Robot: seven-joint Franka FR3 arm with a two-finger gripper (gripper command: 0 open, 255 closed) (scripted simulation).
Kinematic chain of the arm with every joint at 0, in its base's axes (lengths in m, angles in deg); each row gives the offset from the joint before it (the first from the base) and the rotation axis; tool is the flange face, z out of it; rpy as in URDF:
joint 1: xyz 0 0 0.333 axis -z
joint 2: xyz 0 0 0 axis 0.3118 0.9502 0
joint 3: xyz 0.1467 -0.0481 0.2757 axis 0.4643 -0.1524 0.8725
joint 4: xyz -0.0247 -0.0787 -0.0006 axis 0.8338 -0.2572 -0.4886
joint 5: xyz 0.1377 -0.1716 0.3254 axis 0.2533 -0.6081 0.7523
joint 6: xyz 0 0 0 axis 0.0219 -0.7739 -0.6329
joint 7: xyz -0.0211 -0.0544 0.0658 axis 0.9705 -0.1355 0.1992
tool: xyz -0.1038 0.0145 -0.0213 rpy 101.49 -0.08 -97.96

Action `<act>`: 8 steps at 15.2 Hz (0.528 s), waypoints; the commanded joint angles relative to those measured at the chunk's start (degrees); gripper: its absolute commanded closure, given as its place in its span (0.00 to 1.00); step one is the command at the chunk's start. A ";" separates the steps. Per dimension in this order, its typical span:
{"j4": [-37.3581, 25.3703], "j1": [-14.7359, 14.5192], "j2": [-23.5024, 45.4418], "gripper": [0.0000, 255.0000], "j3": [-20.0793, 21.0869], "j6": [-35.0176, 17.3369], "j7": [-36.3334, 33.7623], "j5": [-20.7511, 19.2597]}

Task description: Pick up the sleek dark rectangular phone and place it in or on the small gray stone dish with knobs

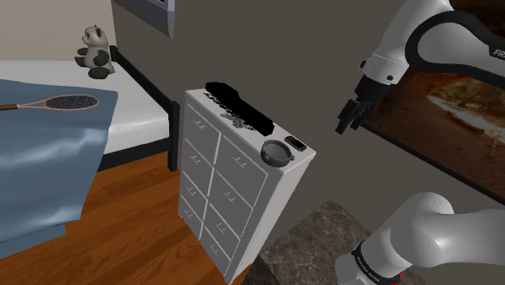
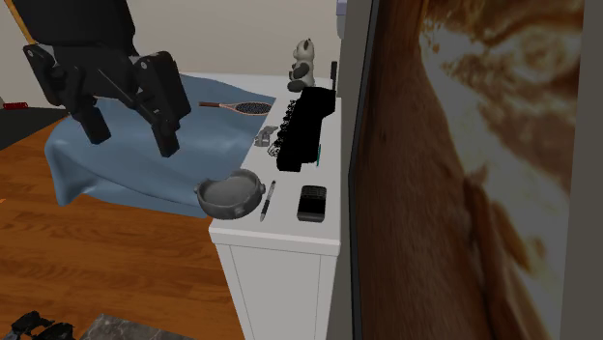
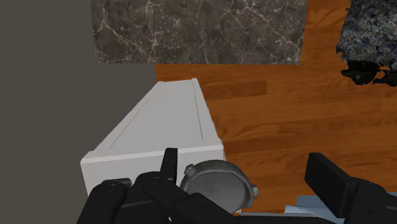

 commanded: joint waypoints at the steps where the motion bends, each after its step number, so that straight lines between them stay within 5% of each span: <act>1: 0.00 0.00 0.00 0.00 0.00 0.00 0.00 0.00; 8: 4.30 0.57 7.66 0.00 -5.20 -12.67 8.26 -4.36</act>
